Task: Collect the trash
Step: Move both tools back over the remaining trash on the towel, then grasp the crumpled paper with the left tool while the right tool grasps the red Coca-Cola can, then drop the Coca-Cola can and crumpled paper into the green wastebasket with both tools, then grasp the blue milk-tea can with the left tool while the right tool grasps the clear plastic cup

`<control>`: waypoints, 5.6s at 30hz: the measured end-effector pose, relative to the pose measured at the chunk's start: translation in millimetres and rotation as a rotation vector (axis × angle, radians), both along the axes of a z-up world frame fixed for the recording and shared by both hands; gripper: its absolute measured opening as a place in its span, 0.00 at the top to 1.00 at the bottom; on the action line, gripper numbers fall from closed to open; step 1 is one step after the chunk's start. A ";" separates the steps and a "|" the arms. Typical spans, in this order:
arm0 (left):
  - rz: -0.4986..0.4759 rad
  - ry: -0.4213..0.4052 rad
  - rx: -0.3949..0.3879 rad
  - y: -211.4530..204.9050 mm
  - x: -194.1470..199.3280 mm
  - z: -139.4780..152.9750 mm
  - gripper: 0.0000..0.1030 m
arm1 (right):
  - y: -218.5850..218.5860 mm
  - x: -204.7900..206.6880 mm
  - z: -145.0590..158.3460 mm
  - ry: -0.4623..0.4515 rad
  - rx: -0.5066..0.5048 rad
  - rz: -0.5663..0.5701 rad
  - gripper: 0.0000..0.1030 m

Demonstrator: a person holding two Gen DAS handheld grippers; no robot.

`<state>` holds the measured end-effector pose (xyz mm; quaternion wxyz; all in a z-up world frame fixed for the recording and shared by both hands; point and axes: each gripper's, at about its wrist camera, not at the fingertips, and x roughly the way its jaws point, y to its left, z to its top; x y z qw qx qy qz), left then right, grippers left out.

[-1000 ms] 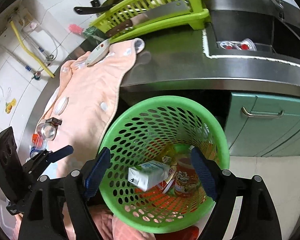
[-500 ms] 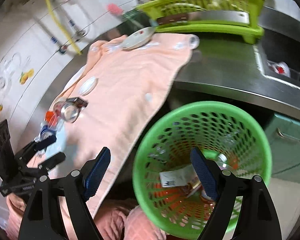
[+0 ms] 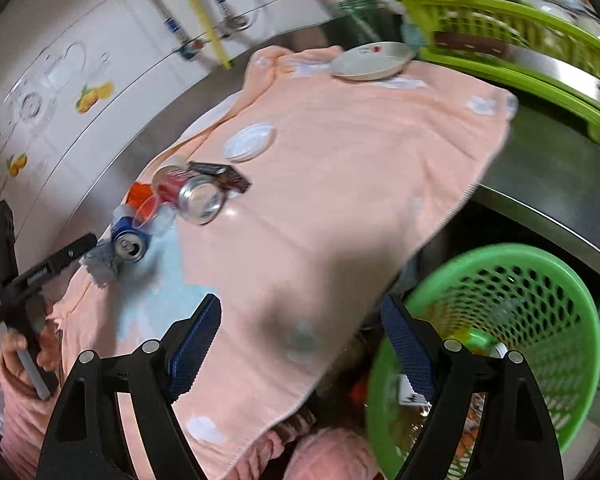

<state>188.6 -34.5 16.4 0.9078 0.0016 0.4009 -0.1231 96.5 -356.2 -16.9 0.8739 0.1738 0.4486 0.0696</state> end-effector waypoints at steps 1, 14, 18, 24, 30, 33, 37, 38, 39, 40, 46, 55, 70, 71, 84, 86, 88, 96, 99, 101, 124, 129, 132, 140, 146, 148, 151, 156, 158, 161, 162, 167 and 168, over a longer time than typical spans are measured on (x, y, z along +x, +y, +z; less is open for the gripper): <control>0.019 -0.011 0.009 7.0 0.4 1.1 0.19 | 4.3 2.8 0.7 -0.001 -0.001 0.010 0.23; 0.175 0.037 0.077 80.8 25.7 -33.8 0.19 | 88.0 62.9 15.8 -0.025 -0.060 0.205 0.23; 0.163 0.068 0.045 90.1 31.6 -51.2 0.19 | 114.4 83.0 22.3 -0.044 -0.111 0.271 0.23; 0.132 0.098 -0.009 96.6 38.5 -68.1 0.32 | 148.0 122.2 23.7 -0.047 -0.192 0.354 0.23; 0.095 0.108 -0.031 95.0 43.4 -78.1 0.44 | 177.3 159.9 12.4 -0.033 -0.316 0.451 0.23; 0.076 0.111 -0.034 93.6 46.0 -81.2 0.52 | 186.3 173.7 2.2 -0.022 -0.370 0.488 0.23; 0.052 0.120 -0.043 92.8 50.6 -84.0 0.58 | 196.5 184.9 -9.8 -0.021 -0.450 0.535 0.23; 0.050 0.121 -0.043 92.6 51.0 -84.4 0.58 | 198.0 187.9 -13.0 -0.017 -0.466 0.548 0.23; 0.048 0.119 -0.042 92.4 51.4 -84.4 0.58 | 200.1 190.1 -16.3 -0.018 -0.486 0.562 0.23; 0.045 0.119 -0.042 93.1 51.2 -84.4 0.58 | 202.5 191.9 -18.8 -0.020 -0.507 0.574 0.23; 0.033 0.119 -0.035 90.8 53.9 -85.5 0.57 | 212.8 203.2 -33.3 -0.020 -0.613 0.616 0.23; 0.016 0.119 -0.007 83.0 56.0 -87.0 0.45 | 225.1 213.9 -54.1 -0.032 -0.755 0.598 0.26; 0.007 0.116 -0.051 89.3 49.8 -83.1 0.73 | 196.9 198.9 -39.2 0.083 -0.415 0.485 0.37; 0.006 0.116 -0.054 90.0 48.0 -82.4 0.74 | 192.2 193.9 -39.1 0.095 -0.378 0.476 0.37; -0.028 0.078 -0.101 88.3 -5.1 -57.5 0.77 | 131.5 108.4 -22.4 0.121 0.012 0.363 0.37; -0.043 0.071 -0.104 84.6 -13.8 -52.7 0.77 | 121.5 96.5 -15.7 0.103 0.026 0.345 0.37; -0.061 0.064 -0.111 79.0 -23.5 -47.4 0.77 | 107.7 83.7 -8.0 0.080 0.038 0.316 0.37; -0.219 0.037 -0.142 25.1 -57.2 -27.5 0.77 | 16.2 10.6 5.4 0.025 0.002 0.129 0.37; -0.296 0.038 -0.159 -8.3 -65.0 -21.6 0.77 | -21.2 -15.6 -4.4 0.044 -0.033 0.030 0.37; -0.347 0.037 -0.158 -32.0 -70.4 -19.0 0.77 | -44.0 -33.7 -13.8 0.062 -0.062 -0.032 0.37; -0.790 0.164 -0.047 -302.1 -140.7 -50.1 0.77 | -176.5 -103.6 -72.8 0.106 -0.030 -0.322 0.36; -0.833 0.219 -0.017 -335.8 -152.0 -69.5 0.76 | -182.6 -123.1 -62.0 0.079 -0.063 -0.337 0.31; -0.843 0.242 -0.002 -351.5 -155.9 -80.7 0.74 | -188.8 -136.1 -57.5 0.070 -0.077 -0.352 0.29; -0.849 0.246 0.042 -378.1 -158.8 -94.9 0.36 | -200.6 -155.7 -57.2 0.065 -0.075 -0.376 0.28; -0.832 0.225 0.018 -371.0 -155.4 -90.1 0.27 | -199.5 -155.9 -56.2 0.062 -0.067 -0.374 0.28; -0.816 0.213 0.016 -363.0 -152.7 -87.4 0.23 | -195.8 -153.8 -54.5 0.059 -0.067 -0.366 0.28; -0.775 0.202 0.003 -345.6 -144.0 -81.3 0.21 | -186.9 -147.8 -50.4 0.051 -0.068 -0.345 0.28; -0.701 0.171 -0.016 -305.6 -127.8 -68.8 0.19 | -164.7 -130.3 -42.3 0.038 -0.083 -0.290 0.22; -0.666 0.161 -0.022 -287.3 -120.7 -64.8 0.19 | -152.2 -118.4 -38.2 0.033 -0.094 -0.258 0.22; -0.607 0.143 -0.020 -258.3 -108.0 -59.9 0.19 | -134.8 -100.6 -33.1 0.026 -0.100 -0.216 0.22; -0.582 0.137 -0.016 -247.2 -102.8 -58.4 0.19 | -129.2 -95.8 -31.8 0.024 -0.102 -0.205 0.22; -0.468 0.113 -0.018 -191.8 -79.5 -50.5 0.19 | -88.5 -60.5 -24.2 0.015 -0.121 -0.114 0.22; -0.447 0.110 -0.022 -182.2 -75.6 -49.4 0.18 | -82.5 -55.1 -23.7 0.014 -0.124 -0.102 0.22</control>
